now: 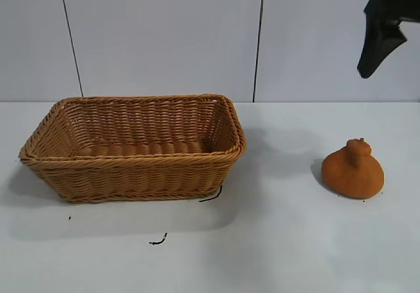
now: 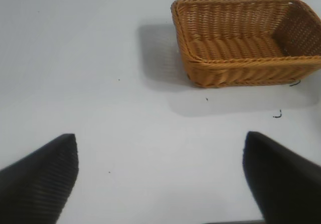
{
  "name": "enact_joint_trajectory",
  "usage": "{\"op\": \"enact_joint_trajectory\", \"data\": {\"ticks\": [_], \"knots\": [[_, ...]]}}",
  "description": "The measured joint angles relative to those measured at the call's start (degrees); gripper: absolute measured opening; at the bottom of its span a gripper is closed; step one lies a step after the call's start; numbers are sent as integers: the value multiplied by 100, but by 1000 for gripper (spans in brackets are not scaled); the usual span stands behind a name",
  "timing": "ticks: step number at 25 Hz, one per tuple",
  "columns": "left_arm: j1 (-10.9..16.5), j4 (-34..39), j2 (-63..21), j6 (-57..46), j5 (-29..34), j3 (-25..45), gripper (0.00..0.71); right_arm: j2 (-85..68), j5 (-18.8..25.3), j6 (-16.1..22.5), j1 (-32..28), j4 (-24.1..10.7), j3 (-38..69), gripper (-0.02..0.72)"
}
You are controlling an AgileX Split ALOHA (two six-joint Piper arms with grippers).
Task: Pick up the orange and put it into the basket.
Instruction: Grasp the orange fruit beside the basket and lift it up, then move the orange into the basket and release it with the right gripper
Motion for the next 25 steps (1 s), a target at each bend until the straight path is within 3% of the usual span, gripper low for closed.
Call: {"op": "enact_joint_trajectory", "data": {"ticks": [6, 8, 9, 13, 15, 25], "knots": [[0, 0, 0, 0, 0, 0, 639, 834, -264, 0, 0, 57, -17, 664], [0, 0, 0, 0, 0, 0, 639, 932, -264, 0, 0, 57, -17, 624], [0, 0, 0, 0, 0, 0, 639, 941, -287, 0, 0, 57, -17, 582], [0, 0, 0, 0, 0, 0, 639, 921, -239, 0, 0, 68, -115, 218], [0, 0, 0, 0, 0, 0, 639, 824, -72, 0, 0, 70, -256, 95], [0, 0, 0, 0, 0, 0, 639, 107, 952, 25, 0, 62, -2070, 86]]}}
